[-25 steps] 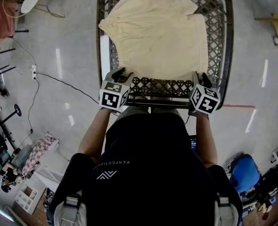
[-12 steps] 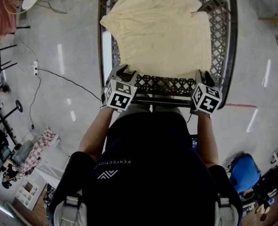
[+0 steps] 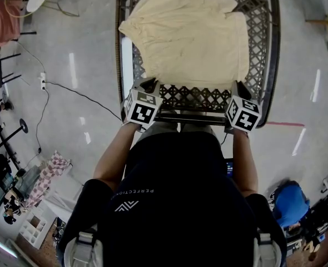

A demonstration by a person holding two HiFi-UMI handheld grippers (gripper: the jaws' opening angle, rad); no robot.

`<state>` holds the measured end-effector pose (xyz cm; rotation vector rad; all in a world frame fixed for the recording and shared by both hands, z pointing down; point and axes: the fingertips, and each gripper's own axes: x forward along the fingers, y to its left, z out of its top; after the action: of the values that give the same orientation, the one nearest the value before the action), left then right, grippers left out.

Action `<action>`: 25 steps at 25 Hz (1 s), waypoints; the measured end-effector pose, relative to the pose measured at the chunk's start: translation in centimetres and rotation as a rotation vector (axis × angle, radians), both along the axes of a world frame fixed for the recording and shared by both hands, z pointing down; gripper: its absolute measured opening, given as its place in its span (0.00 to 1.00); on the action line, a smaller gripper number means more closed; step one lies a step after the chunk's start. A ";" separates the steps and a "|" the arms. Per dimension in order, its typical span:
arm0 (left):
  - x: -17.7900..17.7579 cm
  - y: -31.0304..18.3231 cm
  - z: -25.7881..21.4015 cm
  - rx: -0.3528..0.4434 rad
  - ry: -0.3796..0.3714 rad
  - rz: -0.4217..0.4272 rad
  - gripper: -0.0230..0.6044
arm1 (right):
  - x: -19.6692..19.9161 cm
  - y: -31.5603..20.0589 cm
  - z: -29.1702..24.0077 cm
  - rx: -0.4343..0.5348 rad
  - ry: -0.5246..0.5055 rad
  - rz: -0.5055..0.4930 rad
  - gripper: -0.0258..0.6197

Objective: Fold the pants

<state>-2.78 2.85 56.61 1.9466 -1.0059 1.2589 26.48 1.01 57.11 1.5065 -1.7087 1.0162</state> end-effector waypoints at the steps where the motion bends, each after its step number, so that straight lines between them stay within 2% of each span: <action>1: 0.1 -0.2 -0.1 -0.001 0.012 0.002 0.09 | 0.0 0.0 0.0 -0.002 -0.013 0.008 0.14; 4: 0.1 -0.7 -0.8 0.014 0.032 0.012 0.09 | -0.1 0.2 -0.3 -0.005 -0.043 0.020 0.13; 15: 0.1 0.5 -2.1 0.033 0.046 0.027 0.09 | -0.4 1.2 -1.6 0.013 -0.045 0.018 0.13; 21: 0.0 1.7 -2.6 0.033 0.059 0.035 0.09 | -0.4 2.3 -2.1 0.011 -0.048 0.023 0.13; 25: -0.5 3.4 -2.5 0.006 0.056 0.027 0.09 | -0.6 3.2 -2.4 0.011 -0.045 0.025 0.13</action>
<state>-3.32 6.29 54.12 1.9950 -0.9589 1.2102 25.83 4.26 54.67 1.5262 -1.7327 1.0626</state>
